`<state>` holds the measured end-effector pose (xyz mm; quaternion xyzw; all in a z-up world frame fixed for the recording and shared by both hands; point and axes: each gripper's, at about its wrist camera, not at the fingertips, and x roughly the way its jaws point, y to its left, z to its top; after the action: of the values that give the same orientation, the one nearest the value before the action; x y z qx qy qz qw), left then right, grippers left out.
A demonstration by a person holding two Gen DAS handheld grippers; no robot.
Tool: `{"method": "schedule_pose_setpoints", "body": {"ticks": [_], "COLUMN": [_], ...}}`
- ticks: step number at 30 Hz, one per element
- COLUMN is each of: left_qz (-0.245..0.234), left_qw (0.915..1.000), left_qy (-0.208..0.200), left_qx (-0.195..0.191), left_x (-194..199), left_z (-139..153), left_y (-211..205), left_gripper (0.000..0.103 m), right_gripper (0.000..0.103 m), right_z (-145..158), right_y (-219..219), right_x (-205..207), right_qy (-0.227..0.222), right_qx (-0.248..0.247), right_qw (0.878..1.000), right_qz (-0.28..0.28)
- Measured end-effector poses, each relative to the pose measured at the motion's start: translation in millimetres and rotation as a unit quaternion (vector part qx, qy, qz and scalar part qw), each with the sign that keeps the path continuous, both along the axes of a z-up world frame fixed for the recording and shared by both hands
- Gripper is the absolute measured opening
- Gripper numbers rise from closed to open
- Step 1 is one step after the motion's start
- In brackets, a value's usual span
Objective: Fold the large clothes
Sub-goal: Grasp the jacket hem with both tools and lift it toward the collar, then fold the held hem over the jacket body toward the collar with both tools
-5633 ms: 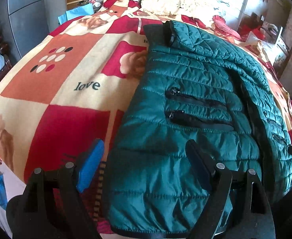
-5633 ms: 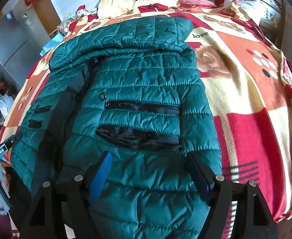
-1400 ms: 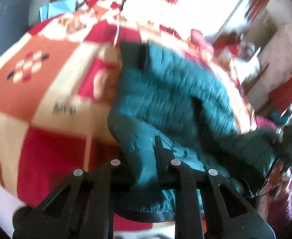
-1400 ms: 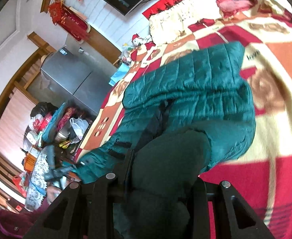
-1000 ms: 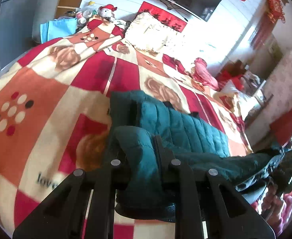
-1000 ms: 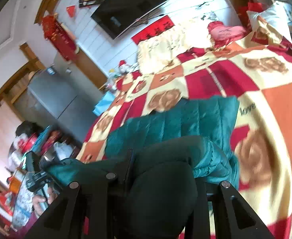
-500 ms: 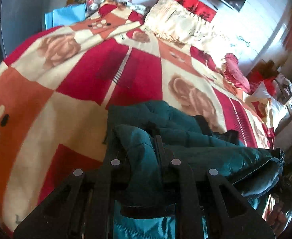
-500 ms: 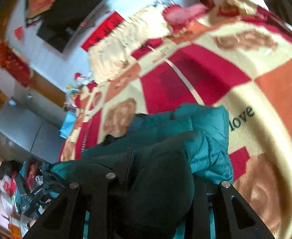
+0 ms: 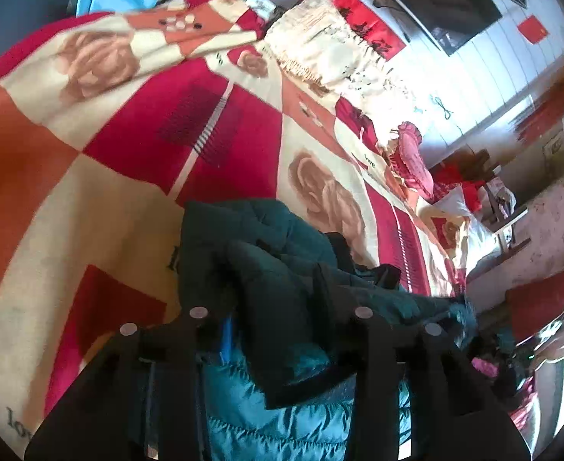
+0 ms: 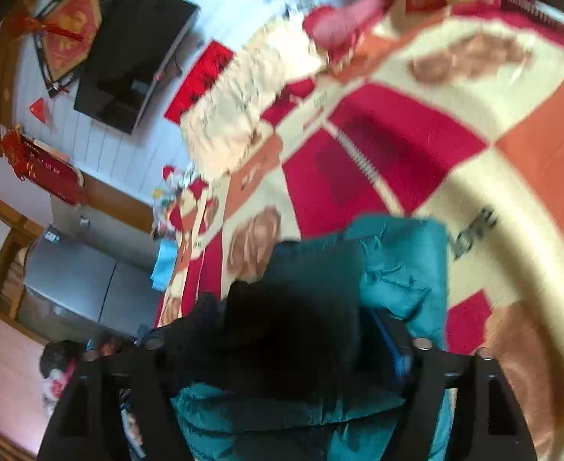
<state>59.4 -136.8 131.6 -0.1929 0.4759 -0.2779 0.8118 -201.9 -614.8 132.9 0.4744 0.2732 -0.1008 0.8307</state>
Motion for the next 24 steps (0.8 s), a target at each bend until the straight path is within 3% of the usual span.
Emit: {"method": "schedule_pose_setpoints", "body": {"ticks": [3,6,11,17,24], "left_qz": [0.012,0.037,0.045,0.038,0.047], "left_qw": [0.9997,0.9977,0.9947,0.988,0.9889], "left_qy": [-0.02,-0.052,-0.082,-0.12,-0.133], "left_qx": [0.011,0.022,0.043,0.09,0.048], "left_x": [-11,-16,-18,-31,-44], "left_z": [8,15,20,9,15], "left_y": [0,2,-4,-29,-21], "left_gripper": [0.049,0.072,0.073,0.073,0.073], "right_gripper": [0.075,0.075,0.075,0.075,0.075], "right_z": [17,24,24,8,-21], "right_y": [5,20,53,74,75], "right_x": [-11,-10,17,54,91], "right_qy": [-0.003,0.007,0.053,0.09,0.152], "right_qx": [-0.032,-0.063,-0.144,-0.202,-0.251], "right_qw": [0.999,0.998,0.987,0.972,0.952], "right_qz": [-0.017,0.004,0.056,0.081,0.084]}}
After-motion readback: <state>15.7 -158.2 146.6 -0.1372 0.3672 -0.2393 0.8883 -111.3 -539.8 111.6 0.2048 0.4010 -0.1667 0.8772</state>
